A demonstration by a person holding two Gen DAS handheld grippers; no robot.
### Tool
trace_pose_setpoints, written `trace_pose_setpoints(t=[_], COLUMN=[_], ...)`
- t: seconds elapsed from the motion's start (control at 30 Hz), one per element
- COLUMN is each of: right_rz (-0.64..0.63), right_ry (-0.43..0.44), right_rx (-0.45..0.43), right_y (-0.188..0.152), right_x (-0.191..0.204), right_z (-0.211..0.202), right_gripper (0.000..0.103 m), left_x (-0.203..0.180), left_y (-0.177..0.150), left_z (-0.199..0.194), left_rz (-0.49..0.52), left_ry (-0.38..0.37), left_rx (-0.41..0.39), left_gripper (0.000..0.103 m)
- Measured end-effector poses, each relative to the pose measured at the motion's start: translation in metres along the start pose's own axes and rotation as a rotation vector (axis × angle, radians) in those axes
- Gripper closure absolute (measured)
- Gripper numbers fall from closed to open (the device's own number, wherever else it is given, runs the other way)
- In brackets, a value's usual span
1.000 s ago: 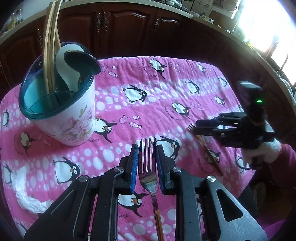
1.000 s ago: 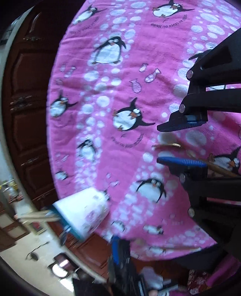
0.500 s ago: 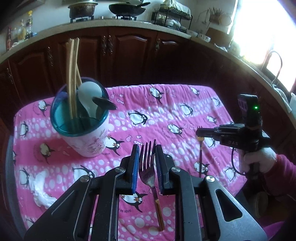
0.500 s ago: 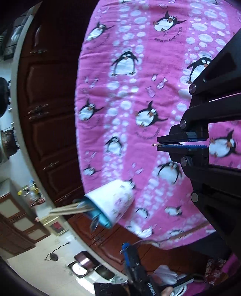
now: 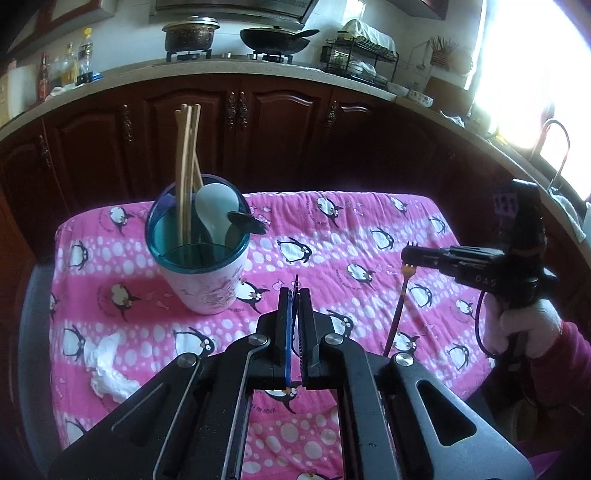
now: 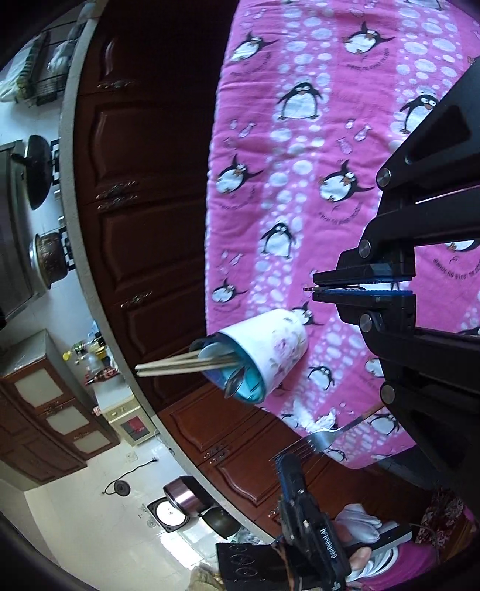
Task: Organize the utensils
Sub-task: 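Lift both forks and carry them over the holder with both grippers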
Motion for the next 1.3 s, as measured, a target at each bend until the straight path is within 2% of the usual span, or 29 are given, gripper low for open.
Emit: trace_pose_setpoints(t=[0.3,0.73,1.1,1.3], right_rz=[-0.063,-0.131,-0.169,-0.189], right_ry=[0.010,0.036,0.042,0.049], right_rx=[-0.051,-0.113,-0.138,-0.133], right_y=[0.036,0.088,0.127,0.140], right_x=[0.023,0.056,0.080,0.090], right_z=[-0.012,-0.012,0.003,0.016], right_gripper=[0.101,0.101,0.101,0.101], left_x=[0.005,0.041,0.071,0.081], left_y=[0.020,0.062,0.090,0.098], left_z=[-0.041,-0.087,-0.095,-0.094], left_rz=[-0.009,-0.073,-0.089,-0.093], left_ry=[0.020,0.098,0.192,0.209], left_rx=[-0.083,-0.200,-0.258,-0.271], left_gripper=[0.101,0.101,0.101,0.101])
Point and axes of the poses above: each gripper's, at about its wrist camera, not at the fingertips, and z roughly the way its jaws point, x to its left, y to its top, the point moved 5 cm from there along z, roughly the way its jaws point, and after that the axes turned 11 degrees about -z, right-handed, at the moved point
